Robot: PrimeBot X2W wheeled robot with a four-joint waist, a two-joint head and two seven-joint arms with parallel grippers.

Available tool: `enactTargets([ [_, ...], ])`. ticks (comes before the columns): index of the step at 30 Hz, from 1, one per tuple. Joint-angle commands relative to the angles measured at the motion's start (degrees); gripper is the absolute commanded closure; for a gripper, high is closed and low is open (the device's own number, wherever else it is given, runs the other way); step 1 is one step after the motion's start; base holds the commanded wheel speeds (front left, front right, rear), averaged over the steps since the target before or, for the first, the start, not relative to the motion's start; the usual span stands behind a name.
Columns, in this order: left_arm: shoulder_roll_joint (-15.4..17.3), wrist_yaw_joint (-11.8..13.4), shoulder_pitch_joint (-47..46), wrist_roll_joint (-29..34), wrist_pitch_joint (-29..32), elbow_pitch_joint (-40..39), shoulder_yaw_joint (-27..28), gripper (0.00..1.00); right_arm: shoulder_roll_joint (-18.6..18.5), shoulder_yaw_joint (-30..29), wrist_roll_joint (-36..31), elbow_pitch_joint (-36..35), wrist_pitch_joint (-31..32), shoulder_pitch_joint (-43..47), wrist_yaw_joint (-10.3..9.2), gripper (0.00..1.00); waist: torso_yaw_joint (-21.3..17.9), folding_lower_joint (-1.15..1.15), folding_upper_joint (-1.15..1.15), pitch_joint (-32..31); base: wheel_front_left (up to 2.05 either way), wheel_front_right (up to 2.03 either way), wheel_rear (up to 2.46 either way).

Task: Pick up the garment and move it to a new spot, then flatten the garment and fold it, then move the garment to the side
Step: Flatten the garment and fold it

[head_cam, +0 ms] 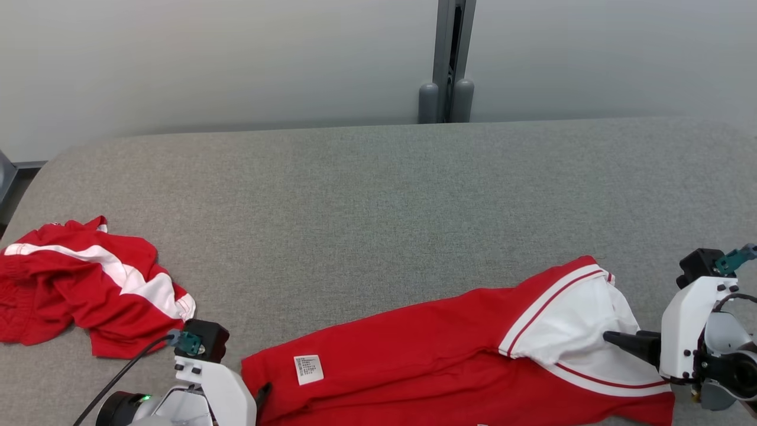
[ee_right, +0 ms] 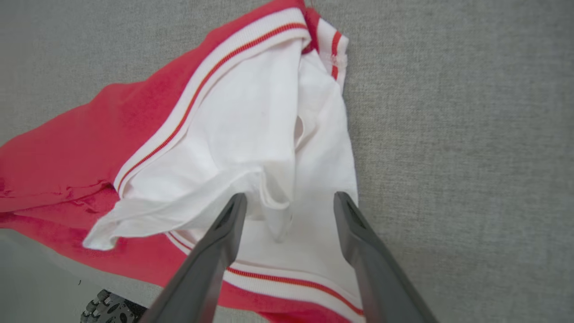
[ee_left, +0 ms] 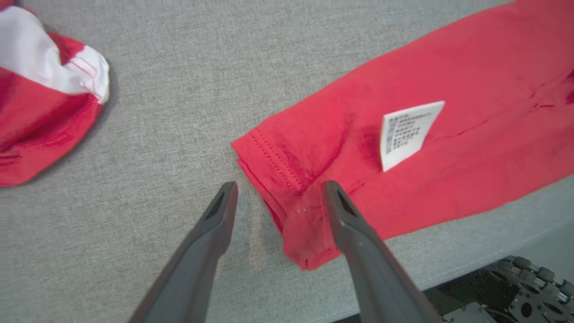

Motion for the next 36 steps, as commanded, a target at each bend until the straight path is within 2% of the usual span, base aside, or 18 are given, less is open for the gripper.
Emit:
enactTargets([
  [1, 0.35, 0.8, 1.13, -0.1, -0.71, -0.26, 0.58, 0.0, -0.52, -0.49, 0.51, -0.47, 0.5, 1.24, 0.01, 0.0, 0.07, 0.0, 0.0, -0.74, 0.0, 0.0, 0.0],
  [9, 1.37, 2.93, 3.1, -0.37, -5.48, -2.01, 3.29, 0.0, -2.26, -3.54, 1.95, -3.34, -2.27, 4.56, 0.01, 0.0, 0.24, 0.0, 0.0, -3.03, 0.0, 0.0, 0.0],
  [13, 1.37, 5.12, 4.49, -0.25, -11.06, -3.07, 6.51, 0.0, -4.14, -6.41, 3.18, -7.0, -5.76, 7.86, 0.01, 0.0, 0.46, 0.0, 0.0, -3.95, 0.0, 0.0, 0.0],
  [16, 1.1, 7.03, 5.77, -0.25, -15.25, -4.14, 9.11, 0.0, -6.04, -9.43, 3.04, -11.25, -10.9, 10.24, 0.01, 0.0, 0.62, 0.0, 0.0, -4.26, 0.0, 0.0, 0.0],
  [21, 0.93, 8.61, 7.34, 0.38, -20.86, -6.03, 11.92, 0.0, -8.14, -14.35, -2.95, -16.83, -23.3, 13.36, 0.01, 0.0, 0.61, 0.0, 0.0, -4.5, 0.0, 0.0, 0.0],
  [27, 0.6, 10.07, 9.5, 1.47, -28.33, -6.82, 15.54, 0.0, -4.52, -22.94, -11.32, -19.0, -36.93, 18.05, 0.01, 0.0, 0.44, 0.0, 0.0, -5.11, 0.0, 0.0, 0.0],
  [31, 0.12, 10.9, 11.18, 2.92, -32.03, -7.4, 18.21, 0.0, 0.05, -30.35, -17.17, -19.31, -39.41, 21.88, 0.01, 0.0, 0.4, 0.0, 0.0, -5.49, 0.0, 0.0, 0.0],
  [36, -2.12, 8.88, 14.49, 6.63, -33.53, -7.49, 23.04, 0.0, 7.65, -41.6, -27.87, -21.96, -40.01, 27.45, 0.01, 0.0, 0.41, 0.0, 0.0, -5.54, 0.0, 0.0, 0.0],
])
